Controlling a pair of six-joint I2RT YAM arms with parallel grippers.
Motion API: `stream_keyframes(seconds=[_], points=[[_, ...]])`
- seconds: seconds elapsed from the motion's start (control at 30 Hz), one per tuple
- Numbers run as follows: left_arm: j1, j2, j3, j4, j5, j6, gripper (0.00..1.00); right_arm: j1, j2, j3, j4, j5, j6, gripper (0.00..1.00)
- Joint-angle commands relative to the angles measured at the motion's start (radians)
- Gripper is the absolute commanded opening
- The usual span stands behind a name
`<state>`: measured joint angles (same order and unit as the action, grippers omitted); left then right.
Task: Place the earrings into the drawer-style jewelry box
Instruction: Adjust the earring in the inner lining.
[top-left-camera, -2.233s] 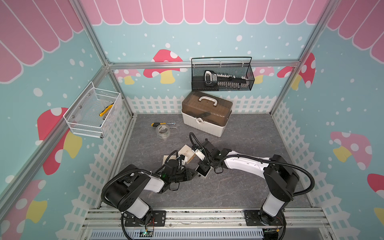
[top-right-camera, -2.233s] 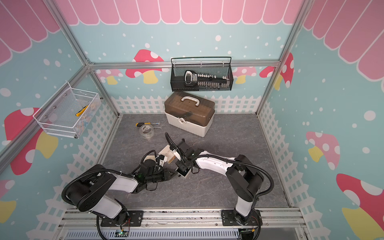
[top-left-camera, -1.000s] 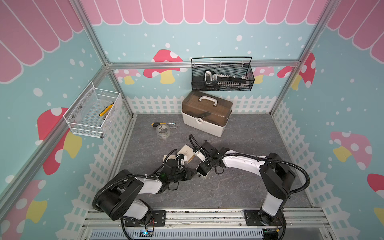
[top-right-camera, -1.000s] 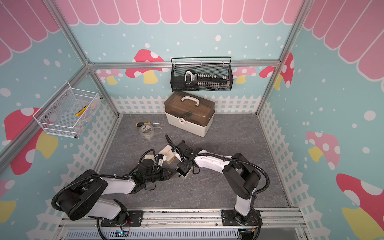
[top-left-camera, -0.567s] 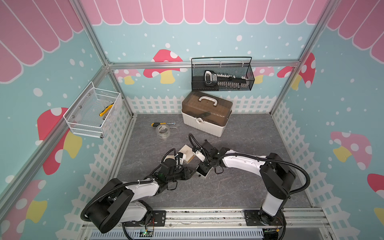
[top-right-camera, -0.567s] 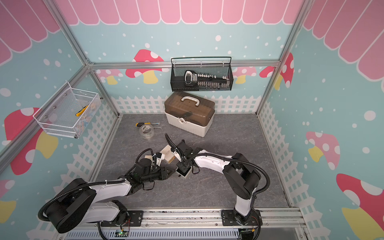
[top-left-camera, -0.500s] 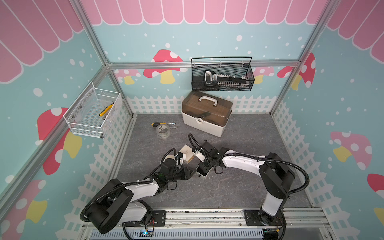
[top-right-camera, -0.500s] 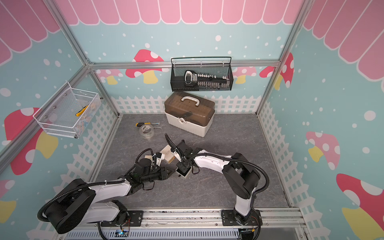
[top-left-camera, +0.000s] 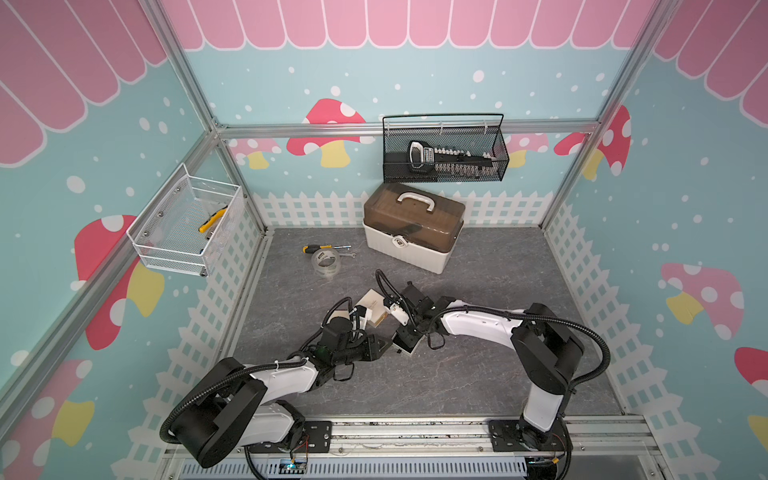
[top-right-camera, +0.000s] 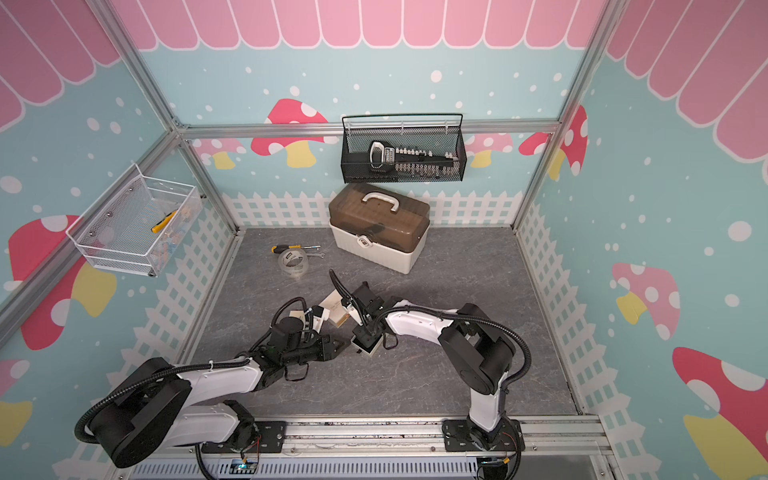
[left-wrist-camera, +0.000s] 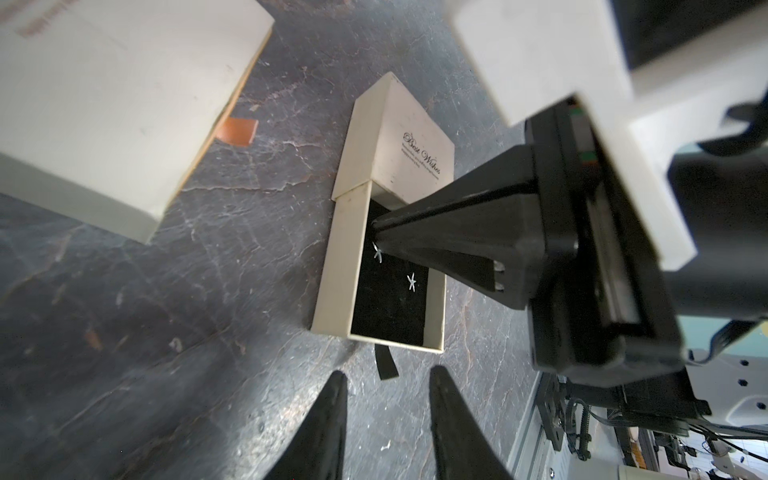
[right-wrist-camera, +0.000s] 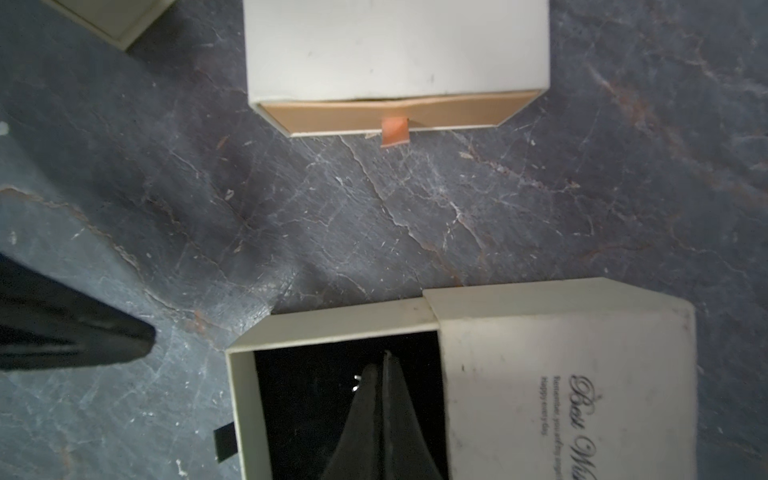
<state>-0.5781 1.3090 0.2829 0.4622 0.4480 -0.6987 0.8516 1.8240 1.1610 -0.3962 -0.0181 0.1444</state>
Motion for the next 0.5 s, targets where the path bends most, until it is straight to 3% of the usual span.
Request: stream_keyframes(seconds=[0.0,0.3,0.47], points=[[0.002,-0.003,0.024,-0.008,-0.003,0.024,0.35,-0.002,0.020,0.020,0.000,0.002,0.006,0.00],[0.004,-0.019,0.041,-0.036,-0.027,0.031,0.35,-0.002,-0.059,0.000,0.025,0.017,-0.002,0.00],[0.003,-0.037,0.085,-0.119,-0.058,0.076,0.37,-0.007,-0.164,-0.061,0.048,0.111,0.029,0.04]])
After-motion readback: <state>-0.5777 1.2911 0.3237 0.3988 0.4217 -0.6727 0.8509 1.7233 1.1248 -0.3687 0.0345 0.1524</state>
